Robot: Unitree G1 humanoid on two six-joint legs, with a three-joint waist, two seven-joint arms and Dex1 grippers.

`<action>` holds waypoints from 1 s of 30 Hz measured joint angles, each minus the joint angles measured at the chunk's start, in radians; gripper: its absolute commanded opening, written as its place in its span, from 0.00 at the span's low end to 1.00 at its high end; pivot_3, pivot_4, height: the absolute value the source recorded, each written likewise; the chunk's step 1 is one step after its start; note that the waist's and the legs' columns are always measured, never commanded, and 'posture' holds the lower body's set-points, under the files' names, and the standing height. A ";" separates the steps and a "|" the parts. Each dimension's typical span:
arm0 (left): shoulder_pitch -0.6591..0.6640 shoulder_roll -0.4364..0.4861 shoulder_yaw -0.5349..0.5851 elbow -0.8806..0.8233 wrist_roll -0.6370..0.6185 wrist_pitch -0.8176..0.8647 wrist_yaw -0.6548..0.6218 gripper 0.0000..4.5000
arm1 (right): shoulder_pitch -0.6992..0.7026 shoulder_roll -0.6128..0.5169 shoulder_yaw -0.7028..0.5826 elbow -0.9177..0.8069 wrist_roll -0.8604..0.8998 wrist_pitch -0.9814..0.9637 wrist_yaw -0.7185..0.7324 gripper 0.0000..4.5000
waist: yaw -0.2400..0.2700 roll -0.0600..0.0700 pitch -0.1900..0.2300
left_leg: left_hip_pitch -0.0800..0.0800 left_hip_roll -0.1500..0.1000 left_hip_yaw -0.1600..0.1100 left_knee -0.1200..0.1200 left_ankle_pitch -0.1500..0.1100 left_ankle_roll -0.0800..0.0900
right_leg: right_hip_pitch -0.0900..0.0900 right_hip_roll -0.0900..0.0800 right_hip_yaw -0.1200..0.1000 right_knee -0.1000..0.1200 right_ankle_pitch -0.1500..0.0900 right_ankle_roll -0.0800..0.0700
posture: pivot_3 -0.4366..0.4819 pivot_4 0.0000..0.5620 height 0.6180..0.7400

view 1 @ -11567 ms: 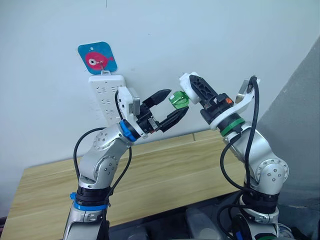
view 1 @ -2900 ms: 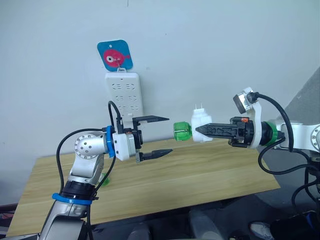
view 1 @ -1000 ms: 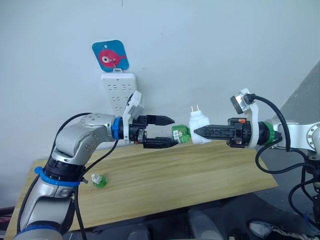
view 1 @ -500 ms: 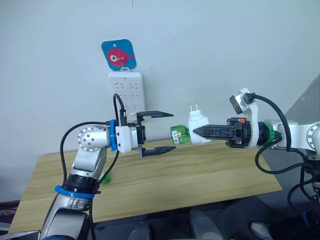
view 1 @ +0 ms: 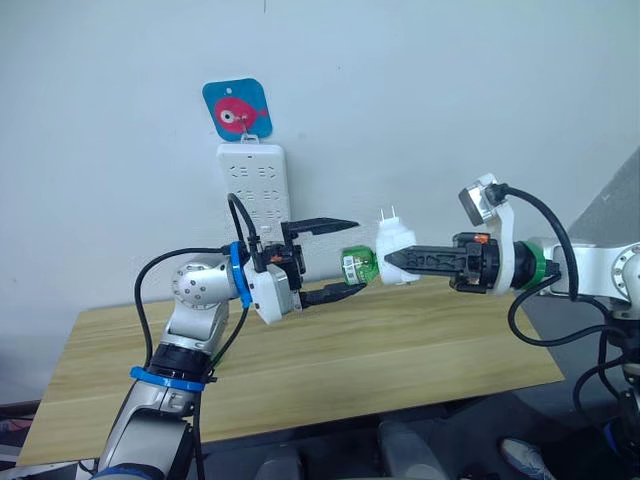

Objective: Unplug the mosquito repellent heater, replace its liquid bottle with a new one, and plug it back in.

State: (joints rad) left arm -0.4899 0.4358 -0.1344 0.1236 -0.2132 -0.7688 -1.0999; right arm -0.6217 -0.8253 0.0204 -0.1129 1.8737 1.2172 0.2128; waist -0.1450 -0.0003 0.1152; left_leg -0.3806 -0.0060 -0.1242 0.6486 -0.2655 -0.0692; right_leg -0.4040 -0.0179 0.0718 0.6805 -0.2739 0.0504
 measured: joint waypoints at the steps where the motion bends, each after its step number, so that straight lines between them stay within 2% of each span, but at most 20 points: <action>1: 0.005 0.001 -0.005 -0.003 0.000 0.000 0.003 0.67 | 0.000 0.003 0.000 0.000 0.006 -0.003 -0.003 0.67 | 0.000 0.000 0.000 | 0.000 0.000 0.000 0.000 0.000 0.000 | 0.000 0.000 0.000 0.000 0.000 0.000 | 0.29 0.17 0.83; 3: 0.014 0.003 -0.011 -0.010 0.000 0.001 0.011 0.52 | 0.001 0.007 0.000 0.000 0.014 -0.006 -0.012 0.67 | 0.000 0.000 0.000 | 0.000 0.000 0.000 0.000 0.000 0.000 | 0.000 0.000 0.000 0.000 0.000 0.000 | 0.29 0.17 0.83; 4: 0.017 0.006 -0.013 -0.015 -0.001 0.002 0.018 0.50 | 0.001 0.008 0.000 0.000 0.019 -0.006 -0.016 0.67 | 0.000 0.000 0.000 | 0.000 0.000 0.000 0.000 0.000 0.000 | 0.000 0.000 0.000 0.000 0.000 0.000 | 0.29 0.17 0.83; 9: 0.027 0.025 -0.018 -0.036 -0.005 0.013 0.027 0.50 | 0.004 0.013 0.003 -0.001 0.033 -0.006 -0.025 0.67 | 0.000 0.000 0.000 | 0.000 0.000 0.000 0.000 0.000 0.000 | 0.000 0.000 0.000 0.000 0.000 0.000 | 0.29 0.18 0.83; 12: 0.028 0.059 -0.041 -0.067 -0.064 0.104 0.001 0.50 | 0.006 0.016 0.005 -0.002 0.031 -0.005 -0.026 0.67 | 0.000 0.000 0.000 | 0.000 0.000 0.000 0.000 0.000 0.000 | 0.000 0.000 0.000 0.000 0.000 0.000 | 0.29 0.18 0.83; 15: 0.037 0.132 -0.061 -0.164 -0.187 0.355 -0.039 0.50 | 0.011 0.026 0.013 -0.006 0.029 -0.004 -0.021 0.67 | -0.004 0.000 0.000 | 0.000 0.000 -0.001 -0.001 0.000 0.000 | 0.000 0.000 -0.001 0.000 0.000 0.000 | 0.29 0.19 0.83; 18: 0.008 0.242 -0.091 -0.280 -0.403 0.839 -0.012 0.50 | 0.012 0.028 0.019 -0.011 0.002 -0.004 -0.015 0.67 | -0.011 -0.002 0.003 | -0.001 0.000 -0.003 0.000 0.000 0.000 | 0.000 0.001 -0.002 0.001 -0.003 0.005 | 0.29 0.19 0.83; 20: -0.072 0.329 -0.094 -0.316 -0.592 1.215 0.000 0.50 | 0.012 0.034 0.026 -0.016 -0.013 -0.001 0.004 0.67 | -0.012 -0.003 0.005 | -0.001 0.000 -0.005 0.000 0.000 0.000 | 0.000 0.001 -0.004 0.000 -0.003 0.005 | 0.29 0.19 0.83; 22: -0.140 0.370 -0.087 -0.315 -0.727 1.470 0.009 0.50 | 0.012 0.038 0.027 -0.026 -0.025 0.007 0.029 0.67 | -0.013 -0.002 0.006 | -0.001 0.000 -0.005 -0.001 0.000 0.000 | 0.000 0.001 -0.004 0.000 -0.003 0.005 | 0.29 0.19 0.83; 25: -0.193 0.356 -0.058 -0.278 -0.859 1.721 0.051 0.50 | 0.011 0.038 0.025 -0.034 -0.054 0.012 0.069 0.67 | -0.018 -0.003 0.007 | -0.001 0.000 -0.005 -0.001 0.000 0.000 | 0.000 0.002 -0.005 0.000 -0.003 0.005 | 0.29 0.19 0.83; 30: -0.260 0.289 0.019 -0.178 -1.000 1.984 0.152 0.50 | 0.011 0.037 -0.003 -0.033 -0.088 0.006 0.122 0.67 | -0.018 -0.004 0.008 | -0.001 0.001 -0.005 -0.001 0.000 0.000 | 0.000 0.002 -0.004 0.000 -0.003 0.005 | 0.28 0.18 0.83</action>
State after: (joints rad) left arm -0.7494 0.7249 -0.1153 -0.0543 -1.2135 1.2152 -0.9480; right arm -0.6109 -0.7881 0.0174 -0.1456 1.7857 1.2234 0.3350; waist -0.1635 -0.0044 0.1233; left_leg -0.3812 -0.0054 -0.1291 0.6473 -0.2655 -0.0689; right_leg -0.4040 -0.0160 0.0675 0.6804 -0.2773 0.0550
